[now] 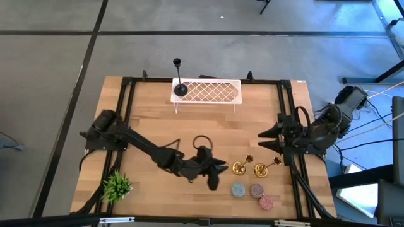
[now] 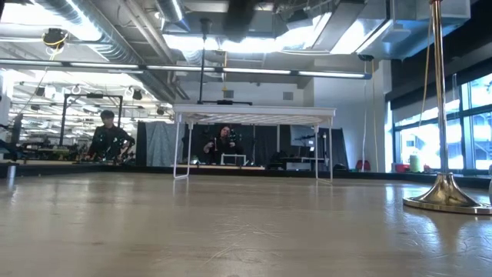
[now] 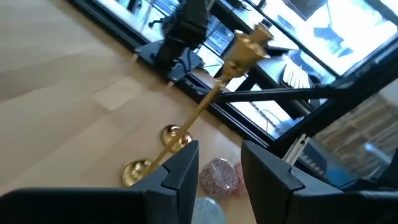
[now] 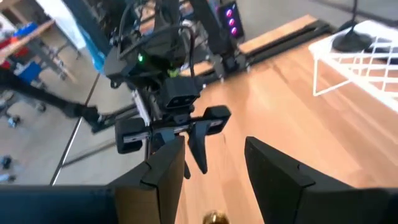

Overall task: Pick & Place candle stick holders
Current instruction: Put the left gold candle holder on the shelf

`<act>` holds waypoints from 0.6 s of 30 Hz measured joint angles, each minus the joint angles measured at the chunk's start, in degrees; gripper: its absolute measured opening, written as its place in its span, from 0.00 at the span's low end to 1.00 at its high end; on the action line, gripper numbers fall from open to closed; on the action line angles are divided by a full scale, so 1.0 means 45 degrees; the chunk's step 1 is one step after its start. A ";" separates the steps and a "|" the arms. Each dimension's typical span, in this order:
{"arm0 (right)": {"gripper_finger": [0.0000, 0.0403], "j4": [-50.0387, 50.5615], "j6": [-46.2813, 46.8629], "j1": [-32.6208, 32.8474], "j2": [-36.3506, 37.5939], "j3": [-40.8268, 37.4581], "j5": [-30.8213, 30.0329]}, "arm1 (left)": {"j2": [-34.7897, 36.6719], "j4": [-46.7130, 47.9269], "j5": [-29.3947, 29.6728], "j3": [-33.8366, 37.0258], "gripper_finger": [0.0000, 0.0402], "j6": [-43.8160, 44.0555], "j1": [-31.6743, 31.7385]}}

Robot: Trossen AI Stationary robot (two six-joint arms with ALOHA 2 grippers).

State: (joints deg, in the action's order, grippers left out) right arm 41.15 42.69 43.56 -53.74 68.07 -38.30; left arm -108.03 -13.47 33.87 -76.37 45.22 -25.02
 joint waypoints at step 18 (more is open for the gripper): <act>0.43 0.1422 0.2111 0.1692 0.0084 0.0000 -0.0150 | -0.1583 -0.0100 -0.2697 -0.1444 0.29 -0.1688 0.1910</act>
State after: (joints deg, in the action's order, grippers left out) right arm 47.55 52.19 51.18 -53.36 68.07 -38.98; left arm -115.15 -13.92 21.73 -82.87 37.63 -16.42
